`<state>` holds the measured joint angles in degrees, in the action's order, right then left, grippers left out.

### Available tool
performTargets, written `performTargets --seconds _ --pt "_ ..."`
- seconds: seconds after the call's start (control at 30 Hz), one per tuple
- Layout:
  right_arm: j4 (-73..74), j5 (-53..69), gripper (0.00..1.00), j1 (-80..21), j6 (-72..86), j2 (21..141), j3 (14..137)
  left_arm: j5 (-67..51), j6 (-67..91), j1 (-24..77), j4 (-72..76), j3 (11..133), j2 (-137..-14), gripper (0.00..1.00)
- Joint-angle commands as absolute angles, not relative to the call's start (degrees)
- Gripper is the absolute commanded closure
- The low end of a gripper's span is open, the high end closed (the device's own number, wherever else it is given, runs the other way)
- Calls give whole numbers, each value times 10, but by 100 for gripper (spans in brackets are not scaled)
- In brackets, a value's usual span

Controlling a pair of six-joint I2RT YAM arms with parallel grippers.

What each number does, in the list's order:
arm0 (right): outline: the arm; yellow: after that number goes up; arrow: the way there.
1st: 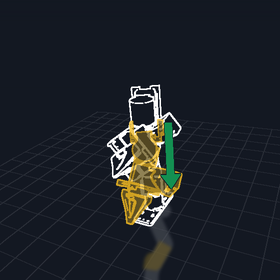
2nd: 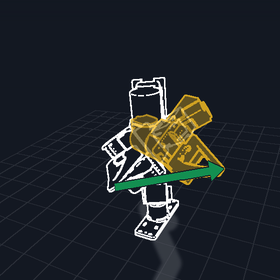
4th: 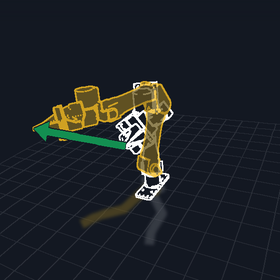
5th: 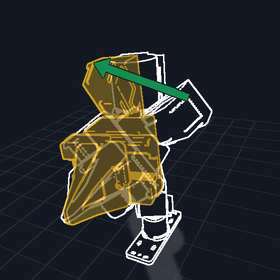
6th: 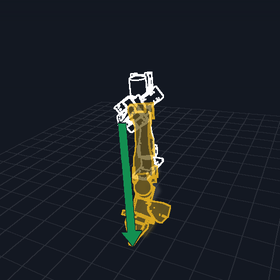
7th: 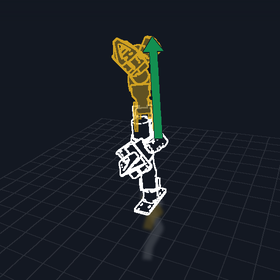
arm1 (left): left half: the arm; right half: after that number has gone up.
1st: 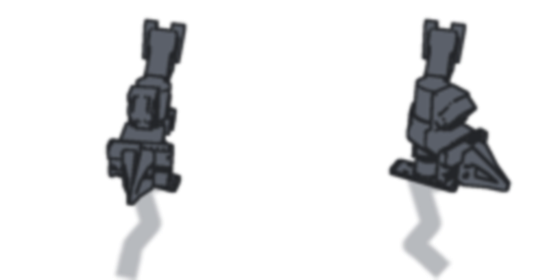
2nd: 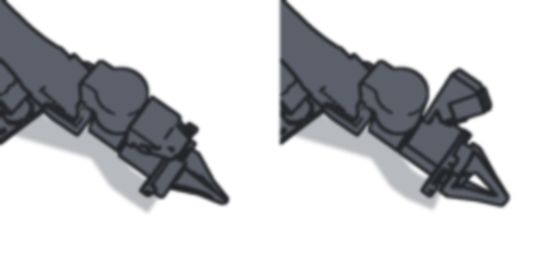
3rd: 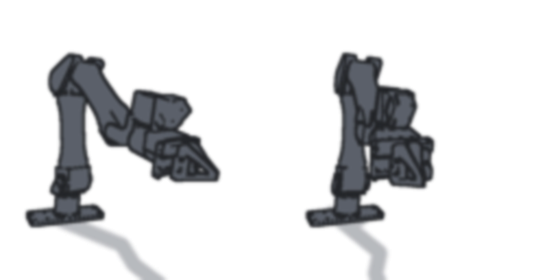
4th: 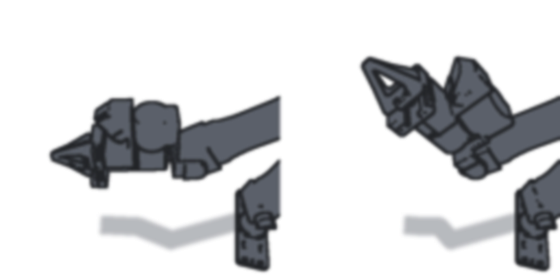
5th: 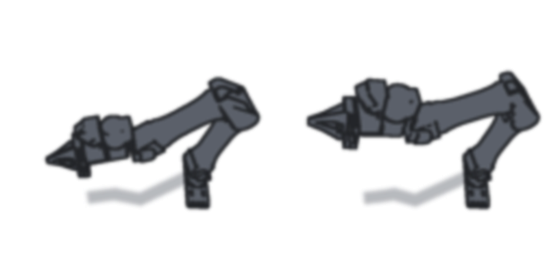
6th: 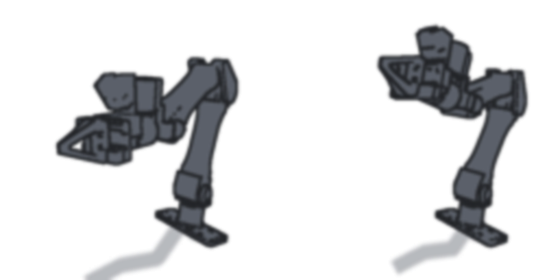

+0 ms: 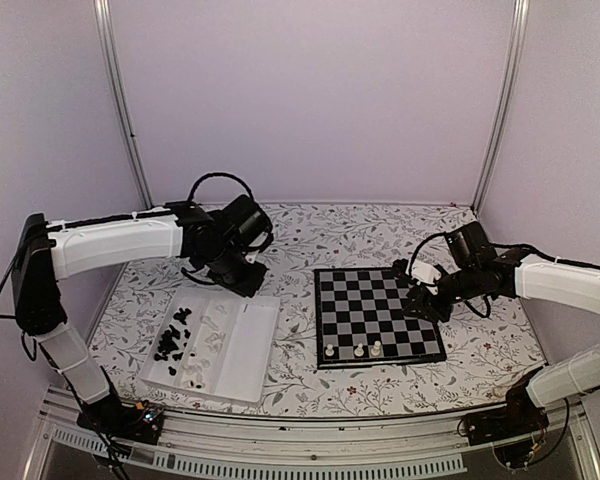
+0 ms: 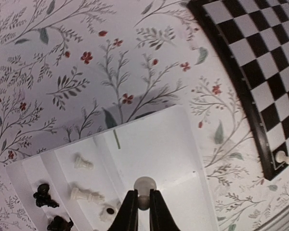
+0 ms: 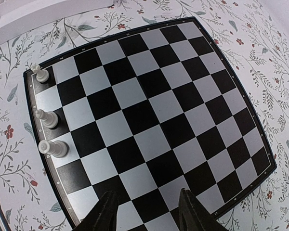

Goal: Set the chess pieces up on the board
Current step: Pick up the chess piece from the storage box, then place the chess piece on the chessboard.

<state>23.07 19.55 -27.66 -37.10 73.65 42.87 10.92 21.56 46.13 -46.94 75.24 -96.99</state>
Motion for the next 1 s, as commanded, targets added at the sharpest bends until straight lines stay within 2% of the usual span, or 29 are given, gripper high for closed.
performTargets --seconds 0.0,0.2,0.47,0.97 --pt "229 191 55 -273 -374 740 427 26 178 519 -449 797 -978 90" --pt "229 191 55 -273 -374 736 427 -20 160 576 -427 861 -1063 90" --pt "229 189 55 -273 -374 734 426 -37 141 600 -428 935 -1160 90" --pt "229 190 55 -273 -374 735 426 -65 131 606 -445 981 -1221 90"
